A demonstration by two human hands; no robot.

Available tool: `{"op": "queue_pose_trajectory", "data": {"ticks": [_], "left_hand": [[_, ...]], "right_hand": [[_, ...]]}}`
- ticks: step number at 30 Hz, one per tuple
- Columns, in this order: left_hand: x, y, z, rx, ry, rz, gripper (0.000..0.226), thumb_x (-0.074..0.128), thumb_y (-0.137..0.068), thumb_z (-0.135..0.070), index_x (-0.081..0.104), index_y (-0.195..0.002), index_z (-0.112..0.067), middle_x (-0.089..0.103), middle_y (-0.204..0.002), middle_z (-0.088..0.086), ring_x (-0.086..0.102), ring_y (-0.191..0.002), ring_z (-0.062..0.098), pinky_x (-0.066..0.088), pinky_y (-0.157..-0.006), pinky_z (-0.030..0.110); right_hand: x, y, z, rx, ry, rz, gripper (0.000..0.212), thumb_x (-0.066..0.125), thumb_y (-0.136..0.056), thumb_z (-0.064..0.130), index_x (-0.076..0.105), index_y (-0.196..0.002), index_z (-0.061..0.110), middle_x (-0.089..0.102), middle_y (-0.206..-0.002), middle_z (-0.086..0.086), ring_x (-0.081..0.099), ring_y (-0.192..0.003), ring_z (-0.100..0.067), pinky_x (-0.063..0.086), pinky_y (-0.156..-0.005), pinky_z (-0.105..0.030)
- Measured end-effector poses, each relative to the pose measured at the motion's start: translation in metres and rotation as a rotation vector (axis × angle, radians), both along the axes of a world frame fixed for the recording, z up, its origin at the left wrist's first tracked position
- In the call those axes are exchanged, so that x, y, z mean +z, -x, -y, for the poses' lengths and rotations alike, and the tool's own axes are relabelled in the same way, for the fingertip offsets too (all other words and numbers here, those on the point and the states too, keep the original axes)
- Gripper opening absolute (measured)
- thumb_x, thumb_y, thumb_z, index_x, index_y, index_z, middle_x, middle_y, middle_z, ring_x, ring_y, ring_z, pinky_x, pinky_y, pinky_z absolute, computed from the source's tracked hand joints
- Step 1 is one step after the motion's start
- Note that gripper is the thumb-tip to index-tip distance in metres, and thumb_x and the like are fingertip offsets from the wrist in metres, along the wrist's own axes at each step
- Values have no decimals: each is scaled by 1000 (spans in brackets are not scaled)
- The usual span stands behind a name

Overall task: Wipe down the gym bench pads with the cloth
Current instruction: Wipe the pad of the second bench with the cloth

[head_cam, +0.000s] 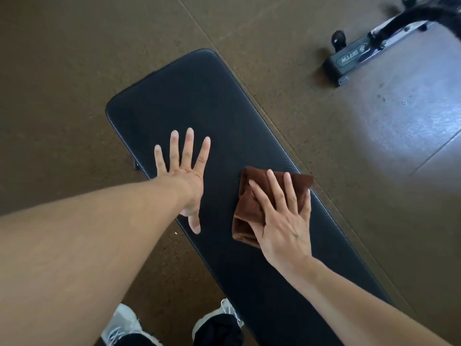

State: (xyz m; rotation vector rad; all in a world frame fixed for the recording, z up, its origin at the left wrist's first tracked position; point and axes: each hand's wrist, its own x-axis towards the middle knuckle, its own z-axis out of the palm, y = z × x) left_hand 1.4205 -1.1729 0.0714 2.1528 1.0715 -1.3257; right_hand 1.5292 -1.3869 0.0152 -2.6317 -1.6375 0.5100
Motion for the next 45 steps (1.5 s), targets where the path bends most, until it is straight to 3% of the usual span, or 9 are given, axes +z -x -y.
{"op": "queue_pose_trajectory", "data": {"ticks": [3,7,12,15,22,31,38,41,45], "left_hand": [[6,6,-3,57,48,184,176,93,-45,-65,-57,-132,-30,-65,-137,6,-56,-129,35,-18,-116,65],[17,-32,-51,123,-115,314,172,93,-43,-64,-42,-144,-38,-46,-156,2,-43,-143,31,-13,-116,68],[14,-86,-89,9,-51,132,180,93,-36,-68,-52,-136,-33,-58,-145,10,-47,-137,38,-9,-116,71],[3,-91,-89,-8,-30,46,181,92,-37,-70,-61,-124,-30,-68,-128,14,-56,-123,41,-13,-113,72],[-3,-91,-93,19,16,61,184,95,-34,-65,-65,-119,-29,-74,-119,13,-61,-117,42,-16,-110,73],[-10,-91,-99,2,68,46,178,94,-43,-63,-57,-128,-21,-73,-120,17,-63,-115,45,-19,-108,74],[-6,-88,-103,20,104,97,181,96,-43,-59,-62,-124,-24,-71,-123,17,-63,-116,45,-21,-106,75],[-6,-89,-104,21,114,108,180,96,-44,-59,-63,-122,-24,-71,-123,18,-62,-117,46,-21,-106,74],[-9,-88,-104,22,122,121,180,96,-44,-59,-60,-127,-23,-71,-123,18,-63,-116,46,-21,-106,75]], "right_hand": [[-2,-21,-49,-1,-31,-18,67,27,-101,65,14,-163,43,6,-175,5,-5,-161,-28,5,-124,-68],[-4,-39,-91,4,-76,-38,65,31,-102,64,18,-162,43,9,-174,5,-3,-161,-28,9,-125,-66],[-5,-59,-69,11,-227,-107,61,44,-101,56,37,-159,38,24,-171,5,17,-159,-26,40,-114,-55],[2,-70,-67,-298,-212,-209,64,51,-99,55,33,-159,43,37,-164,13,43,-146,-17,50,-99,-44],[18,-86,-134,-648,10,-448,39,34,-103,64,45,-138,52,70,-120,12,65,-113,-29,37,-85,-39],[-15,-128,-293,-510,-35,-768,45,39,-104,61,64,-129,33,72,-121,1,65,-117,-29,48,-102,-45],[16,-119,-197,-579,-2,-899,24,63,-99,50,61,-124,54,70,-106,29,63,-99,8,43,-82,-19],[21,-116,-182,-596,-2,-867,32,63,-99,48,57,-128,58,69,-111,30,61,-106,6,45,-91,-25],[3,-120,-233,-570,-107,-866,18,60,-102,40,64,-119,45,72,-107,22,66,-104,-1,49,-93,-31]]}}
